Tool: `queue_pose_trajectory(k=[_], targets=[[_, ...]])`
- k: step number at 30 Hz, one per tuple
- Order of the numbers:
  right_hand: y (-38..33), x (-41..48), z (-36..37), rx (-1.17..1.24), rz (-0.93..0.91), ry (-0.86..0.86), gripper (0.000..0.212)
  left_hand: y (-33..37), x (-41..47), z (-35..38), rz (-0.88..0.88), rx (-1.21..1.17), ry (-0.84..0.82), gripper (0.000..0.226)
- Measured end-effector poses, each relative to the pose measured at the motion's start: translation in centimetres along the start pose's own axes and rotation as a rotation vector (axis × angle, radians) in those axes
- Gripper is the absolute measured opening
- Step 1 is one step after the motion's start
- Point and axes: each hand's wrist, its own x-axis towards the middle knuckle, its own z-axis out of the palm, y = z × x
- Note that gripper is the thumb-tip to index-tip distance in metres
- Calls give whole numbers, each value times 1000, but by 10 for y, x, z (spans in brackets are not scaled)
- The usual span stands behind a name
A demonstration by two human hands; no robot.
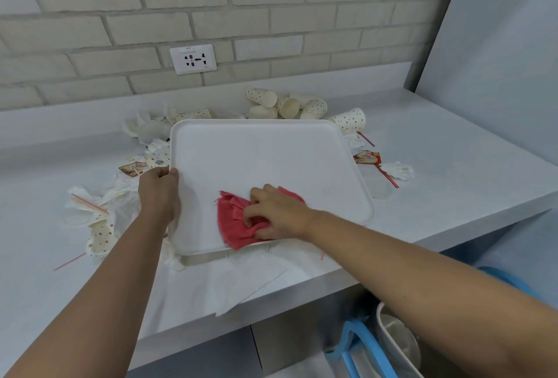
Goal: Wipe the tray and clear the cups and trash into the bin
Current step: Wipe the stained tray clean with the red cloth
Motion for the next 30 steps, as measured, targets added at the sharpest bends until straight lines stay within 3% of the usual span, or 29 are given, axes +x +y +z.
queue_pose_trajectory(k=[5,11,18,26,30], targets=[[-37,11,21,51,-4,120,40,-6,-1,-1,54,8,0,20],[-15,-8,10,5,57,133,46,9,-16,5,185,84,47,20],[43,-55,-6,-49,410,188,50,19,-18,12,253,64,52,22],[60,-86,-2,-111,802,288,61,33,-16,17,257,114,15,29],[63,-86,-1,-5,966,268,70,40,-18,20,275,147,-10,33]])
